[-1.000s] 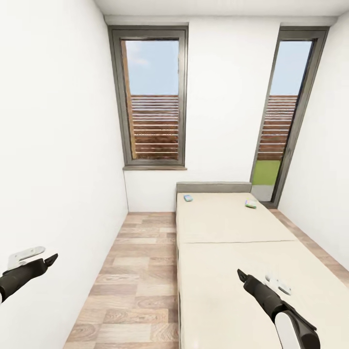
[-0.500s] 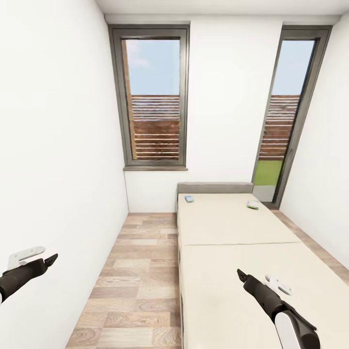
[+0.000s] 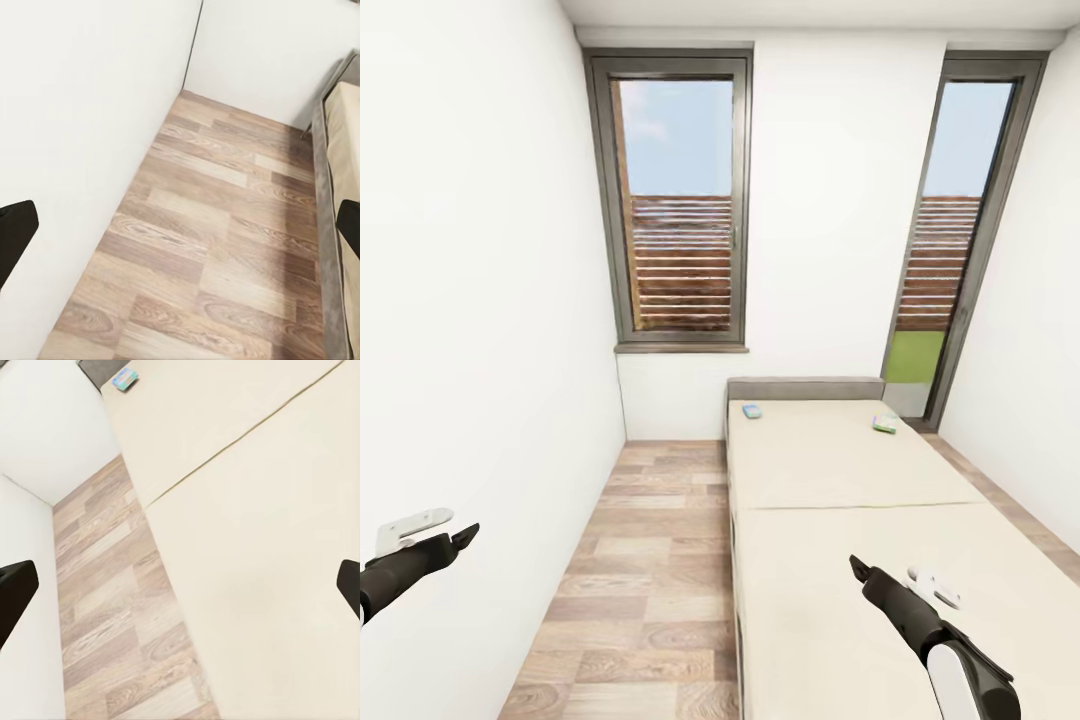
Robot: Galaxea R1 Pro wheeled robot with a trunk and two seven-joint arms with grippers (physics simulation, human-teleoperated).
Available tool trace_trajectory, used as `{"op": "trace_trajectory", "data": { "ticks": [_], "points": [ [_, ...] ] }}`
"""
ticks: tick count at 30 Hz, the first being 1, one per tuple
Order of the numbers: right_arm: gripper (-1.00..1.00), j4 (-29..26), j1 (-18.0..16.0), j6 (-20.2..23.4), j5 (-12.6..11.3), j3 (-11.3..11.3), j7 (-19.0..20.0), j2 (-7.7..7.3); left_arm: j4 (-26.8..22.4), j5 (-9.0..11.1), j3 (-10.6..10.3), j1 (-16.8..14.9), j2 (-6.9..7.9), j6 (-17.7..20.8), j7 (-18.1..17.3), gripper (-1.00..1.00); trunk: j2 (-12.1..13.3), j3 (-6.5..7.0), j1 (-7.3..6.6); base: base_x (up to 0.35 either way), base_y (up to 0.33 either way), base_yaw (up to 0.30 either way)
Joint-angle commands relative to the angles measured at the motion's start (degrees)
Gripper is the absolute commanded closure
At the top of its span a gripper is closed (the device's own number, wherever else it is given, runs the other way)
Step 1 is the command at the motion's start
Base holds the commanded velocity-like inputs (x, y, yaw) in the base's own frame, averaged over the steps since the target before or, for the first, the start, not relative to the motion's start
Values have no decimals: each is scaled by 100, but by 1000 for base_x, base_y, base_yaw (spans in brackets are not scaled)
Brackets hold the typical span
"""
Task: Put all the toys in the child's room - the three board games (two on the bed and one on the table), the two jigsaw puzzles on the table, and the tennis ball on the table - inside the toy box on the table in the child's room.
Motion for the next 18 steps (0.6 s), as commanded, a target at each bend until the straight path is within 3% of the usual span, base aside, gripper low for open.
{"op": "trace_trajectory", "data": {
  "ticks": [1, 11, 18],
  "points": [
    [-100, -8, -3, 25, -61, -6, -44, 5, -2, 16, 11, -3, -1, 34, -21, -100, -5, -3, 4, 87, 64, -94],
    [-100, -8, -4, 17, -61, -8, -44, 2, -2, 16, 10, -3, -1, 31, -21, -100, -5, 13, 4, 27, 20, -178],
    [-100, -8, -4, 7, -62, -3, -44, 4, -2, 16, 9, -3, -1, 31, -21, -100, -5, 18, 4, 2, 2, -61]
  ]
}}
